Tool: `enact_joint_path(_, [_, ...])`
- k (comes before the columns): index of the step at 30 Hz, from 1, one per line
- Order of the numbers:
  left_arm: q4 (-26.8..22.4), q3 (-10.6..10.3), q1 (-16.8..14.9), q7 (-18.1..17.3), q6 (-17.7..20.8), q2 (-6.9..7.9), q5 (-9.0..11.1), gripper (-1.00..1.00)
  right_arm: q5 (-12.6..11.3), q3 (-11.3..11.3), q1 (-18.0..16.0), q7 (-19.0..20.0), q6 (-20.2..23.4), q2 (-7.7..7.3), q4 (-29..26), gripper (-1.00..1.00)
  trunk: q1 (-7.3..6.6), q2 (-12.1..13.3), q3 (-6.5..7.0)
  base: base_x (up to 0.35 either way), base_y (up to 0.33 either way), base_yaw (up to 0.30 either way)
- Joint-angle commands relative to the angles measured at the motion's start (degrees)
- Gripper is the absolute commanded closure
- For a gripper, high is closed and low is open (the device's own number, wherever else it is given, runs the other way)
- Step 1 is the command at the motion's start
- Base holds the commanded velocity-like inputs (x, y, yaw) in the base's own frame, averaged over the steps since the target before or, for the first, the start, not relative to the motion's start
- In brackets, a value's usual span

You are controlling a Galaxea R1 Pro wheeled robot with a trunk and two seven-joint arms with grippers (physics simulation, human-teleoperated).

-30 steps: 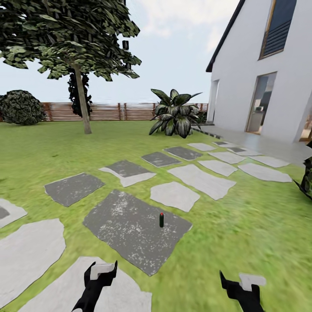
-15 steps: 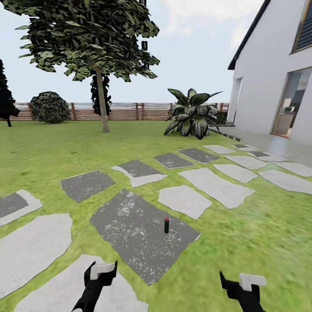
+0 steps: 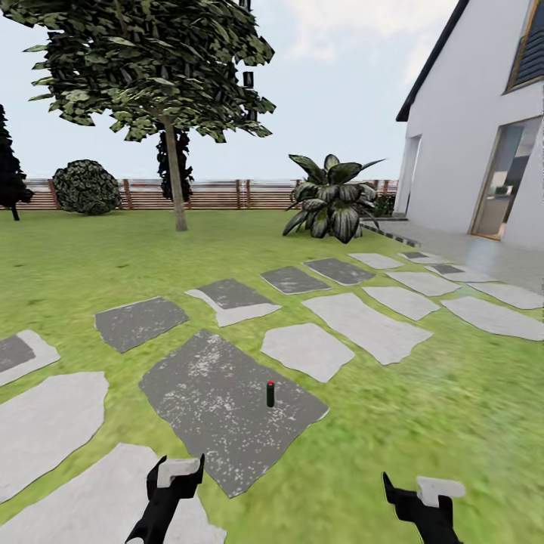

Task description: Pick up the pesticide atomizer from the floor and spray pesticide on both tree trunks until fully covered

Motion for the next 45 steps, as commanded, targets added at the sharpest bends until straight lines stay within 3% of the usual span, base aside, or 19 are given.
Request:
enact_joint_path(1, [0.0,0.0,0.0,0.0,-0.1,-0.01,0.2,-1.00,-0.1,0.0,0.0,0.1,0.0,0.00,0.0,-1.00,-0.01,0.0,-0.06,0.000,-0.309,0.000])
enact_joint_path(21, [0.0,0.0,0.0,0.0,-0.1,-0.01,0.2,-1.00,-0.1,0.0,0.0,0.1,0.0,0.00,-0.1,-1.00,-0.01,0.0,-0.06,0.185,-0.272,0.219])
enact_joint_path(45, [0.0,0.0,0.0,0.0,-0.1,-0.01,0.2,-1.00,-0.1,0.0,0.0,0.1,0.0,0.00,-0.1,-1.00,-0.01,0.0,-0.06,0.007,-0.303,0.270])
